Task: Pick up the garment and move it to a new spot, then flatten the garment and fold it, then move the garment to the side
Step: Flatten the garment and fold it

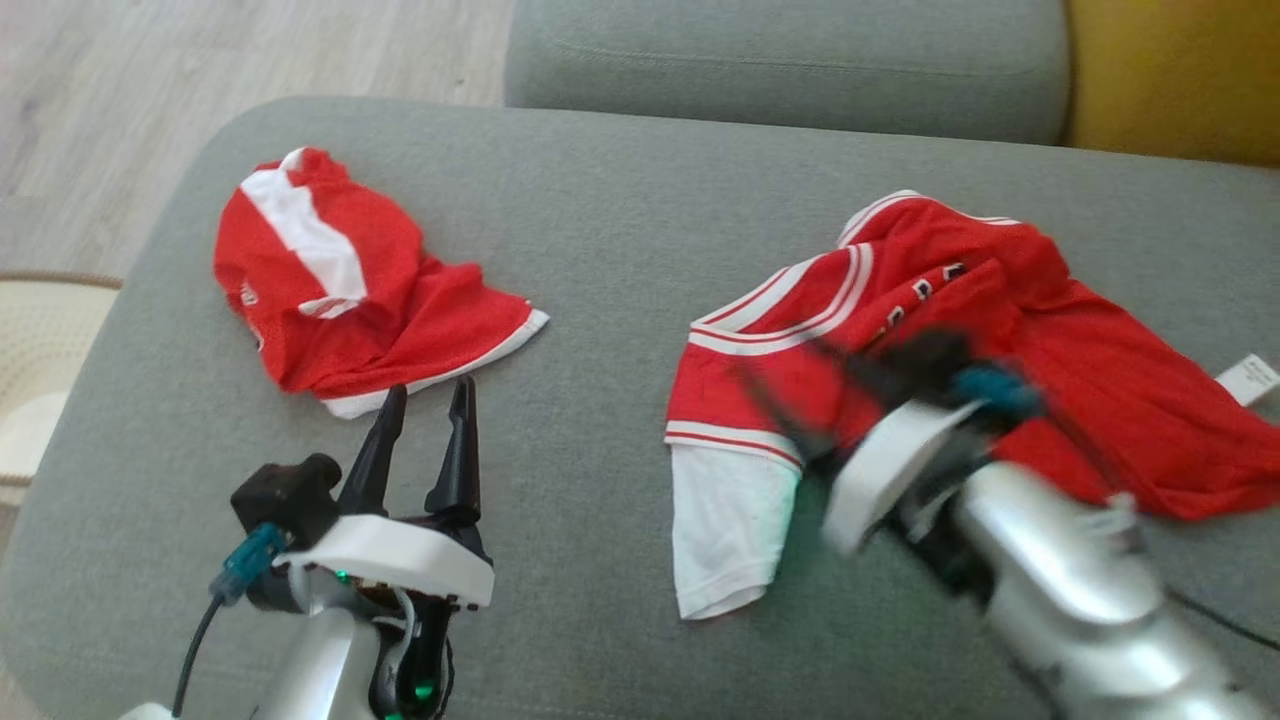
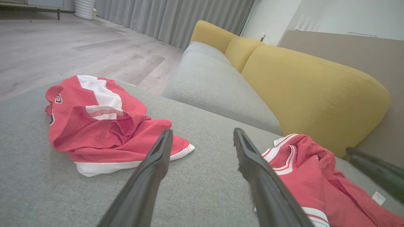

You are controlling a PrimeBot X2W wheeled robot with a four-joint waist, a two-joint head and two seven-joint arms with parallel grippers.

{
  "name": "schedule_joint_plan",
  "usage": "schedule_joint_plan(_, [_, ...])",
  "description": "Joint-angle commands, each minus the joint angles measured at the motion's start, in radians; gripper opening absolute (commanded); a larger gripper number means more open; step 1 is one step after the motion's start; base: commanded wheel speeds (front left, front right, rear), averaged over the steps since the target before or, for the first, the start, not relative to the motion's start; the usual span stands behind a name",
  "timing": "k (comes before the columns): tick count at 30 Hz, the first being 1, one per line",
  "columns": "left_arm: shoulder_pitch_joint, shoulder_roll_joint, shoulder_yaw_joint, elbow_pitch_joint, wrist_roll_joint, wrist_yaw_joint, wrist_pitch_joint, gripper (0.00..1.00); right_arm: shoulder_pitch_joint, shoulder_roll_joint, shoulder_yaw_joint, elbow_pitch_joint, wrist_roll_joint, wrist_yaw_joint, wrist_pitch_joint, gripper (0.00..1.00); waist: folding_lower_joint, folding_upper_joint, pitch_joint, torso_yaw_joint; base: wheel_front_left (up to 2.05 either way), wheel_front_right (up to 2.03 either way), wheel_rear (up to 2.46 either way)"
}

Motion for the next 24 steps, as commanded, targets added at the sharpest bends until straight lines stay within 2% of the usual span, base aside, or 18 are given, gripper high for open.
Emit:
schedule_joint_plan(1, [-0.020, 0.008, 0.038, -0.037, 0.007, -0.002, -0.005, 1.00, -0.024, -0.010, -0.063, -0.020, -0.011, -0.001, -0.027, 1.00, 0.0000, 0.0000, -0.010, -0.016, 0.00, 0.00, 0.00])
schedule_joint_plan(6, [-0.012, 0.008, 0.030, -0.046, -0.003, -0.008, -0.005, 1.00, 0.038, -0.024, -0.308, -0.011, -0.115, -0.001, -0.085, 1.00, 0.0000, 0.0000, -0.021, -0.050, 0.00, 0.00, 0.00])
schedule_joint_plan(9, [-0.011, 0.008, 0.018, -0.051, -0.009, -0.008, -0.005, 1.00, 0.111, 0.002, -0.466, -0.031, -0.160, -0.001, -0.112, 1.00, 0.0000, 0.0000, -0.019, -0.072, 0.00, 0.00, 0.00])
schedule_joint_plan(14, [-0.009, 0.008, -0.001, -0.052, -0.021, -0.005, -0.005, 1.00, 0.244, 0.049, -0.645, -0.091, -0.190, -0.001, -0.150, 1.00, 0.0000, 0.0000, -0.010, -0.106, 0.00, 0.00, 0.00])
schedule_joint_plan(19, [-0.019, 0.008, -0.019, -0.048, -0.022, -0.004, -0.005, 1.00, 0.290, 0.095, -0.722, -0.130, -0.213, -0.001, -0.135, 1.00, 0.0000, 0.0000, 0.011, -0.121, 0.00, 0.00, 0.00])
schedule_joint_plan(24, [-0.038, 0.008, -0.031, -0.047, -0.027, -0.004, -0.005, 1.00, 0.236, 0.106, -0.742, -0.127, -0.224, -0.001, -0.087, 1.00, 0.0000, 0.0000, 0.039, -0.108, 0.00, 0.00, 0.00])
